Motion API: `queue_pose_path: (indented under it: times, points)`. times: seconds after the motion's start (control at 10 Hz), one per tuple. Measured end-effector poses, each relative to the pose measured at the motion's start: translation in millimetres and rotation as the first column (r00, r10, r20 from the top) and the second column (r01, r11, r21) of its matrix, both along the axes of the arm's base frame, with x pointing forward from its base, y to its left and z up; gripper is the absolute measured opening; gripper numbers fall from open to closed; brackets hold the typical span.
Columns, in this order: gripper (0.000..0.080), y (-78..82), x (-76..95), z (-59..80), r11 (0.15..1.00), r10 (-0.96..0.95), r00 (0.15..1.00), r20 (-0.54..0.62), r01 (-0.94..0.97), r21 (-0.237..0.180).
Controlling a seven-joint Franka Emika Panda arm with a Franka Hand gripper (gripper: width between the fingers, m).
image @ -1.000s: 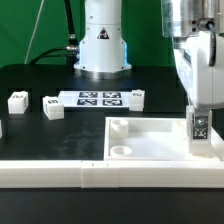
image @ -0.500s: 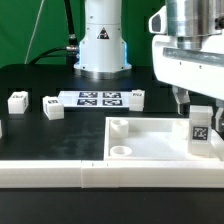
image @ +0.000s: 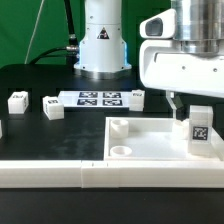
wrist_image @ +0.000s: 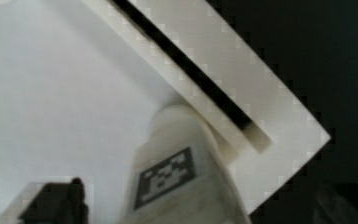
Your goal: Assemble one leg
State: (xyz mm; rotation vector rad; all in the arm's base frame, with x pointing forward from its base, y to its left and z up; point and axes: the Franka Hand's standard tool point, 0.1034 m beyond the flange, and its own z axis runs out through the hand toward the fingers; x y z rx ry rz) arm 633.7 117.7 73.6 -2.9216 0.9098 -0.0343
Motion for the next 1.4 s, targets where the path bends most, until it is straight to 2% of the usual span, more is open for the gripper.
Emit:
queue_pose_path:
  times: [0.2, 0.4, 0.5, 0.6, 0.7, 0.8, 1.0, 1.1, 1.2, 1.4]
  points:
    - [0.0649, -1.4, 0.6, 2.3, 0.982, 0.188, 0.982, 0.006, -0.187, -0.014]
    - [0.0649, -1.9, 0.3, 3.0, 0.963, 0.268, 0.963, 0.011, -0.268, -0.021]
    - [0.0517, -1.9, 0.3, 2.9, 0.963, 0.268, 0.963, 0.011, -0.268, -0.021]
    - [0.0517, -1.9, 0.3, 2.9, 0.963, 0.268, 0.963, 0.011, -0.268, -0.021]
    - [0.0371, -1.9, 0.2, 2.9, 0.963, 0.268, 0.963, 0.01, -0.268, -0.021]
    - [0.0291, -2.8, 0.3, 2.8, 0.965, 0.262, 0.965, 0.01, -0.262, -0.022]
    - [0.0291, -4.5, 0.7, 2.3, 0.975, 0.222, 0.975, 0.013, -0.222, -0.019]
    - [0.0291, -5.0, 0.7, 2.1, 0.987, 0.159, 0.987, 0.02, -0.159, -0.011]
    - [0.0291, -5.3, 0.6, 2.0, 1.0, -0.015, 1.0, 0.018, 0.015, 0.001]
    - [0.0291, -5.8, 0.8, 1.9, 0.956, -0.293, 0.956, 0.0, 0.293, 0.029]
